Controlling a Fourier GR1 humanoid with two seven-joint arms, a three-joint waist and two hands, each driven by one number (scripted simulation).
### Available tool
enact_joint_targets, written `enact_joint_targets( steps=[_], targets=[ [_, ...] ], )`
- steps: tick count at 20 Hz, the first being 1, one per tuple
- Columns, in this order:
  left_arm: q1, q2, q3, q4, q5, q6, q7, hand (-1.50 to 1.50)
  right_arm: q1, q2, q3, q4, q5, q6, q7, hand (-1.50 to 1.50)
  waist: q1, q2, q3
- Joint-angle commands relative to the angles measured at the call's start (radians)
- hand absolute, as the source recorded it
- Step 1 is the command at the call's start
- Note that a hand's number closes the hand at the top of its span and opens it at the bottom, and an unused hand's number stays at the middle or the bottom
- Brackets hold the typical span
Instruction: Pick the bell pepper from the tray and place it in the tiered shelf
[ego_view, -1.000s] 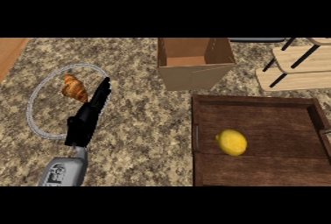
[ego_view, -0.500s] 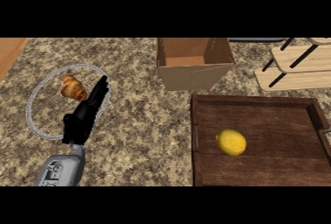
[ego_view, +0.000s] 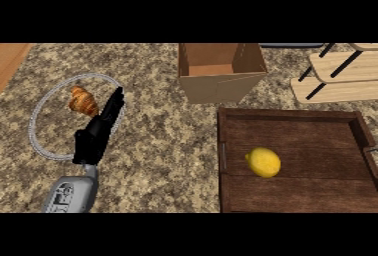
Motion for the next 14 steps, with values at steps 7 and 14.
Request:
enact_joint_targets(
  steps=[7,14],
  targets=[
    [0.004,0.018,0.019,-0.021,0.007,-0.005,0.015,0.0,-0.056,-0.016,-0.078,0.039,-0.174,0.072,-0.039,-1.5,0.0,-0.002,0.0],
    [0.048,-0.03,-0.041,-0.088,-0.02,0.018,0.053,0.0,-0.049,-0.074,-0.086,-0.035,-0.267,0.195,-0.01,-1.5,-0.005,-0.005,0.0]
  ],
)
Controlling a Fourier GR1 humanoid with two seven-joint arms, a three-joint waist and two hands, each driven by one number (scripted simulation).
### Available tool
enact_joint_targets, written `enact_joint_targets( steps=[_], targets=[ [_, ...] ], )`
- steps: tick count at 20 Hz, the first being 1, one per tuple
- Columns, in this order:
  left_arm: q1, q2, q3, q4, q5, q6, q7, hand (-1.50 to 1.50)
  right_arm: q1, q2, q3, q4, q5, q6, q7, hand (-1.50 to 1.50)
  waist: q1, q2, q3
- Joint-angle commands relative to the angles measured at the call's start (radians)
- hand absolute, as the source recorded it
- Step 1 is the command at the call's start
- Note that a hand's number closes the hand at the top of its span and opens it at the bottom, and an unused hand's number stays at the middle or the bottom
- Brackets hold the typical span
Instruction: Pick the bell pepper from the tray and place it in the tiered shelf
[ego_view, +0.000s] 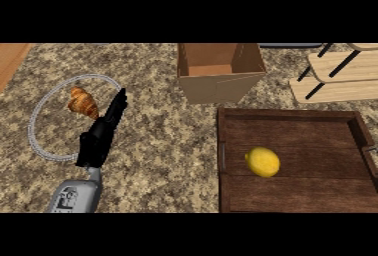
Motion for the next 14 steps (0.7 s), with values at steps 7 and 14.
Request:
enact_joint_targets(
  steps=[7,14],
  targets=[
    [0.006,0.013,0.023,0.019,0.021,-0.016,-0.023,0.0,-0.079,-0.142,-0.183,-0.022,-0.183,0.008,0.111,-1.5,-0.011,-0.002,0.0],
    [0.042,0.005,0.008,0.003,0.005,-0.004,-0.022,0.0,0.001,-0.364,-0.258,0.074,-0.222,0.109,0.233,-1.5,-0.015,-0.002,0.0]
  ],
)
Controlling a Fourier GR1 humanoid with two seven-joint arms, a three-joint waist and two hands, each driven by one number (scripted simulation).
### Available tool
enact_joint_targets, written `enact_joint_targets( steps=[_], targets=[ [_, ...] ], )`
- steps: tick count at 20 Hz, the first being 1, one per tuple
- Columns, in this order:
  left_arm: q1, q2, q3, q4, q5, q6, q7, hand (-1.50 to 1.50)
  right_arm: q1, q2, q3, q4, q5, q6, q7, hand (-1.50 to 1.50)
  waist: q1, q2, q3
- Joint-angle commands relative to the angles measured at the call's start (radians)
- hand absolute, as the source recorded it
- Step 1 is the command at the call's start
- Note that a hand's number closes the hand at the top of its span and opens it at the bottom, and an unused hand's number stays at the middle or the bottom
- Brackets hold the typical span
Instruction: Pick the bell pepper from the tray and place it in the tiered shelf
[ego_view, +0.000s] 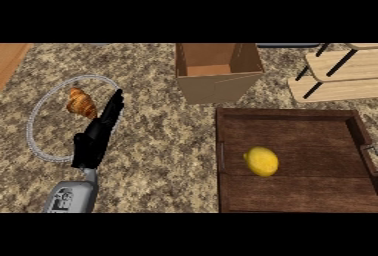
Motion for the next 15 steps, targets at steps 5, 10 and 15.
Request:
enact_joint_targets(
  steps=[5,10,15],
  targets=[
    [0.048,0.002,-0.011,-0.037,-0.008,0.002,-0.007,0.0,0.184,-0.26,-0.105,0.158,-0.065,0.235,0.059,-1.5,-0.005,0.0,0.001],
    [0.038,0.02,0.023,-0.018,0.025,-0.021,-0.029,0.0,0.367,-0.401,-0.22,0.285,-0.12,0.409,-0.081,-1.5,-0.02,-0.001,0.003],
    [0.012,0.016,0.024,-0.033,0.01,0.003,0.027,0.0,0.502,-0.498,-0.295,0.431,-0.151,0.552,-0.177,-1.5,-0.027,-0.002,0.006]
  ],
)
